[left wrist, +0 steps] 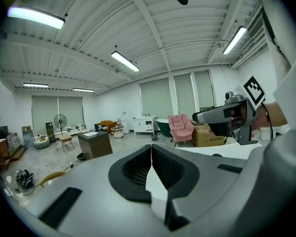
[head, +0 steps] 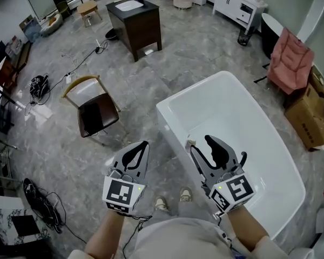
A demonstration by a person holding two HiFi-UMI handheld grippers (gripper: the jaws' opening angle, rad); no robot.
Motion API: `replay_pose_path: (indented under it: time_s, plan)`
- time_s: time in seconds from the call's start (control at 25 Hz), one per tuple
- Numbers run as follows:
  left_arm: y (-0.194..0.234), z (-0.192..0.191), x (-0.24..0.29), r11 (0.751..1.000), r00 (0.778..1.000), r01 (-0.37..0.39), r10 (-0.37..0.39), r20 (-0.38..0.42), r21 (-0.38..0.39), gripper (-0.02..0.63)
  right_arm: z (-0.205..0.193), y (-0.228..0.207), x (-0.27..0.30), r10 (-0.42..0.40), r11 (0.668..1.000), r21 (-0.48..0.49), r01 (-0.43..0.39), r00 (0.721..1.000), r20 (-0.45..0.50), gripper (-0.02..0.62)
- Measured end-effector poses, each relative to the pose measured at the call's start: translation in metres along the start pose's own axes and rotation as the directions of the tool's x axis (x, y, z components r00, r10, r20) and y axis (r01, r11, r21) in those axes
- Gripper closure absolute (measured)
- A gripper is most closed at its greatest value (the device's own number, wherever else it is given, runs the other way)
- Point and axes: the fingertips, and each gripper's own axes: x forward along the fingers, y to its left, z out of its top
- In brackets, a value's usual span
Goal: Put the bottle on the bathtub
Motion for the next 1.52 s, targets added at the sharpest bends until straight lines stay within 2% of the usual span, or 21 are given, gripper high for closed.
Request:
replay_pose_path:
  time_s: [0.2, 0.48, 0.68, 1.0, 1.08, 1.28, 1.52]
  plan:
    - [-0.001, 0.038, -0.022, 0.999, 0.997, -0.03, 0.028, 0.07, 0.035, 0.586, 0.031, 0.015, -0.014, 0.025, 0.999, -0.025, -0.024, 0.999, 0.046, 0.448]
    - [-0.005, 0.05, -0.043, 0.998, 0.995, -0.049, 0.045, 0.089, 0.043, 0.586, 0.049, 0.03, -0.027, 0.06, 0.998, -0.03, -0.058, 0.997, 0.056, 0.566]
    - [-0.012, 0.045, -0.05, 0.998, 0.996, -0.05, 0.047, 0.071, 0.044, 0.586, 0.034, 0.034, -0.033, 0.082, 0.997, -0.006, -0.083, 0.997, -0.008, 0.568]
    - [-0.023, 0.046, -0.048, 0.993, 0.998, -0.038, 0.033, 0.051, 0.111, 0.586, 0.024, 0.025, -0.036, 0.08, 0.997, 0.013, -0.08, 0.996, -0.03, 0.568]
    - [-0.023, 0.049, -0.046, 0.993, 0.998, -0.038, 0.032, 0.056, 0.109, 0.586, 0.025, 0.022, -0.035, 0.076, 0.997, 0.0, -0.076, 0.997, -0.034, 0.568]
    - [-0.025, 0.052, -0.037, 0.996, 0.998, -0.032, 0.027, 0.057, 0.083, 0.586, 0.034, 0.016, -0.038, 0.052, 0.992, -0.117, -0.054, 0.998, -0.017, 0.567]
    - [-0.038, 0.066, -0.032, 0.997, 0.997, -0.011, 0.005, 0.078, 0.079, 0.586, 0.043, 0.0, -0.042, 0.062, 0.994, -0.087, -0.061, 0.998, 0.01, 0.567]
